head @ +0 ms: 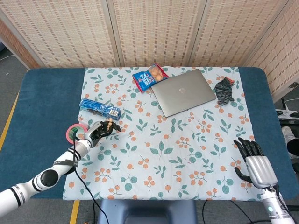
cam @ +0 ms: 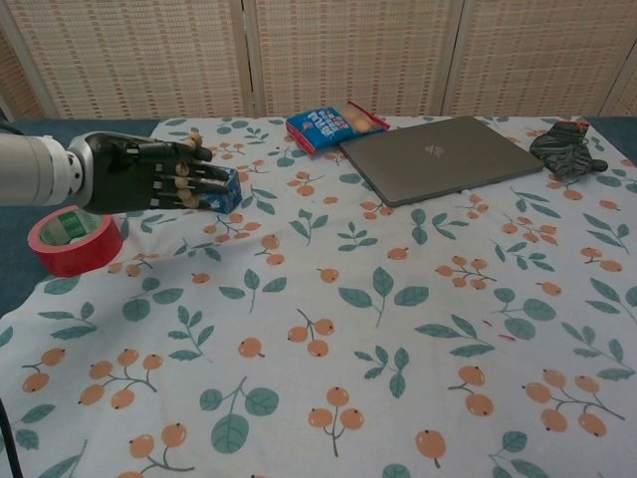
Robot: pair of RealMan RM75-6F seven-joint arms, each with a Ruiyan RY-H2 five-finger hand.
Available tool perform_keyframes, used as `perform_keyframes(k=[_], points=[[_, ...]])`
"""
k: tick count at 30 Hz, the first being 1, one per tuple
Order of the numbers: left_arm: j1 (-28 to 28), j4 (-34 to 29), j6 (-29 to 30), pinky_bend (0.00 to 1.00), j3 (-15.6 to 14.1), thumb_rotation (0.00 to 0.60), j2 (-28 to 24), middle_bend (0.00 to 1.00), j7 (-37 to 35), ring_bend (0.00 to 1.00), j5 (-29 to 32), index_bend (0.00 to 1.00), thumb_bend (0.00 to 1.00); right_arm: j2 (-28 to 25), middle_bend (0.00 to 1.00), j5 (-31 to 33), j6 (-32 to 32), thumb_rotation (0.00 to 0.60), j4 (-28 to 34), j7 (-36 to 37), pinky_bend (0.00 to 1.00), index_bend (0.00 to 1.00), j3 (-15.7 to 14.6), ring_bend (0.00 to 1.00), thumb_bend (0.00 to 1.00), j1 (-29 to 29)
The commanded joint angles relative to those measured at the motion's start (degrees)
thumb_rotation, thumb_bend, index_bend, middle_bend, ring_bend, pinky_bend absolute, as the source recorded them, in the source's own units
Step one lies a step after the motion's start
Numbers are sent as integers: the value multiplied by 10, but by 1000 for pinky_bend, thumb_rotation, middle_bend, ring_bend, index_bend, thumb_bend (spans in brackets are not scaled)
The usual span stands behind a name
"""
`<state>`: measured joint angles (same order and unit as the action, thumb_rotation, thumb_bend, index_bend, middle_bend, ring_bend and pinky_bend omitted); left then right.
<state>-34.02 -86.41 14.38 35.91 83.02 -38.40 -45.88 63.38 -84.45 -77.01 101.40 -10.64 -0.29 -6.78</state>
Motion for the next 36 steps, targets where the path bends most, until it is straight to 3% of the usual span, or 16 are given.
perform_keyframes(k=[1,4,9,12,15,19,23,26,31,36], points=[[4,1,-4,19,4,600,2,455,-5,139,-12,575,1000,0,0,0,0,600,0,0,0,0,0,0,265,0],[14,-3,3,18,12,600,8,437,-11,125,-26,538,987,0,0,1,-1,600,1,-1,0,0,0,0,266,0],[24,-3,-5,16,22,600,12,408,-20,102,-55,364,588,0,0,1,2,600,0,-1,0,0,0,0,266,0],[27,0,-7,16,27,600,15,407,-33,101,-56,371,484,0,0,2,2,600,1,-1,0,0,0,0,265,0],[30,3,-12,12,31,587,17,407,-48,101,-50,429,475,0,0,2,1,600,1,-1,0,0,0,0,265,0],[31,6,-18,3,35,438,17,408,-60,101,-46,499,459,-1,0,1,2,600,1,-1,0,0,0,0,265,0],[31,9,-21,0,37,368,18,427,-71,101,-38,670,446,-1,0,2,4,600,1,-2,0,0,-1,0,266,-1],[31,10,-18,0,36,360,18,443,-74,101,-36,736,438,-1,0,2,5,600,1,-3,0,0,-1,0,266,-1],[30,11,-14,0,34,344,19,449,-76,101,-34,748,445,-3,0,2,5,600,2,-2,0,0,-1,0,265,-1],[28,6,-11,0,28,348,16,452,-70,101,-40,758,533,-4,0,2,2,600,3,-2,0,0,-1,0,266,0]])
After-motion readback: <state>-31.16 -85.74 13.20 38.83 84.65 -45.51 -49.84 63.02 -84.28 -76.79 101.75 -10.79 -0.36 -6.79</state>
